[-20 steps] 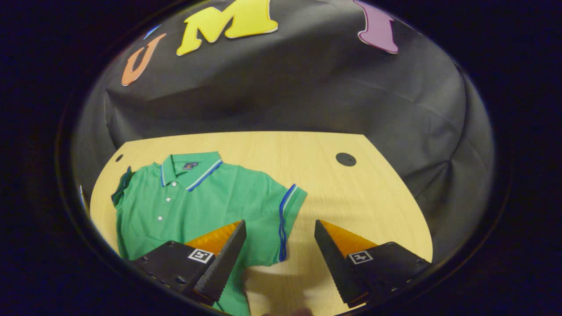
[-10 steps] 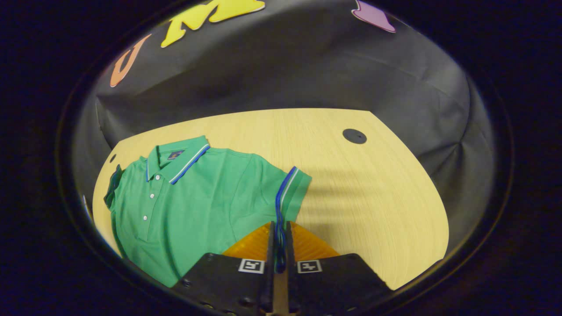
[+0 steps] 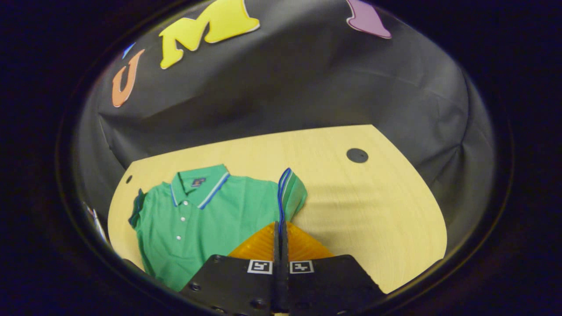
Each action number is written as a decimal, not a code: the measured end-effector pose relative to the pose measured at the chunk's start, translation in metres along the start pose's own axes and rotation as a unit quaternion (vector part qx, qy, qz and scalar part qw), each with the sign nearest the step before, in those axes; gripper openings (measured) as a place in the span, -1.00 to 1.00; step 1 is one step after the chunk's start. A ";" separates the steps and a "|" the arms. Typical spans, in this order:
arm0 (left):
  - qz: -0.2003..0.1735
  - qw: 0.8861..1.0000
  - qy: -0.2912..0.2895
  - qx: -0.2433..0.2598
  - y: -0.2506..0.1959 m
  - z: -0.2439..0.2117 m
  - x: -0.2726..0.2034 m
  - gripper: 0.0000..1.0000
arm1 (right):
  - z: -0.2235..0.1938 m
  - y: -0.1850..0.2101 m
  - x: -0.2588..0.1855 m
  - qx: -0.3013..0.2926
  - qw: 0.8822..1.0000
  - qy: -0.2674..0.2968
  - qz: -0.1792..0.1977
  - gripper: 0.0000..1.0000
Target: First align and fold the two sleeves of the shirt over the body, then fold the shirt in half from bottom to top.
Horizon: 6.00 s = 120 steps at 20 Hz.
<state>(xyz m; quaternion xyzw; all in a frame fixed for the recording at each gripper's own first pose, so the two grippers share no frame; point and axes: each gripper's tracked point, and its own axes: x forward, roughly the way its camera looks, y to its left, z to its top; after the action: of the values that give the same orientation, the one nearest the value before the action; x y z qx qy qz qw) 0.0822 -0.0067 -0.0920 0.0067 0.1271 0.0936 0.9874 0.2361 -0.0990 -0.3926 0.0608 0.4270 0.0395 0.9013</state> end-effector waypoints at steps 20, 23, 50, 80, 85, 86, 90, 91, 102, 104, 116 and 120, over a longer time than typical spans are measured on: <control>0.013 0.996 0.081 -0.025 0.037 -0.073 -0.005 1.00 | 0.004 0.147 -0.039 -0.053 0.996 -0.033 0.057 0.68; -0.006 0.995 0.096 -0.029 0.029 -0.088 0.012 1.00 | 0.021 0.137 -0.082 -0.068 0.993 -0.075 0.054 0.80; -0.100 0.953 0.286 0.026 0.024 -0.322 0.166 0.56 | -0.050 0.086 -0.172 -0.046 0.998 -0.029 0.017 0.93; -0.146 0.959 0.242 0.026 -0.129 -0.232 0.147 -0.82 | -0.045 0.043 -0.221 -0.011 0.997 -0.074 -0.016 0.93; -0.141 0.961 0.237 0.020 -0.132 -0.225 0.132 -0.29 | -0.045 0.049 -0.226 -0.015 0.997 -0.079 -0.003 0.93; -0.130 0.964 0.233 0.019 -0.126 -0.220 0.130 0.07 | -0.046 0.053 -0.226 -0.017 0.997 -0.080 0.001 0.92; -0.098 0.975 0.200 0.012 -0.097 -0.188 0.100 0.85 | -0.043 0.069 -0.236 -0.045 0.994 -0.102 0.014 0.92; -0.092 0.977 0.193 0.007 -0.091 -0.179 0.090 0.97 | -0.040 0.073 -0.241 -0.056 0.992 -0.111 0.017 0.93; -0.086 0.991 0.103 -0.017 -0.030 -0.112 -0.086 1.00 | -0.091 0.099 -0.289 -0.106 0.984 -0.135 0.048 0.93; -0.089 0.990 0.111 -0.015 -0.019 -0.129 -0.113 1.00 | -0.115 0.093 -0.298 -0.106 0.986 -0.124 0.045 0.93; -0.100 0.953 0.286 0.005 0.013 -0.319 -0.207 1.00 | -0.277 0.015 -0.280 -0.088 0.996 0.004 -0.010 0.93; -0.103 0.929 0.355 -0.018 0.008 -0.364 -0.228 1.00 | -0.310 -0.006 -0.258 -0.064 0.997 0.046 -0.027 0.94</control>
<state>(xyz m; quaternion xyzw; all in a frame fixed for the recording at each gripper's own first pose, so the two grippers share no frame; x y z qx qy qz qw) -0.2278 -0.0447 -0.3866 -0.0576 0.4673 -0.0101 0.8822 -0.1669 -0.1130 -0.3913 -0.0106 0.4659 0.0455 0.8836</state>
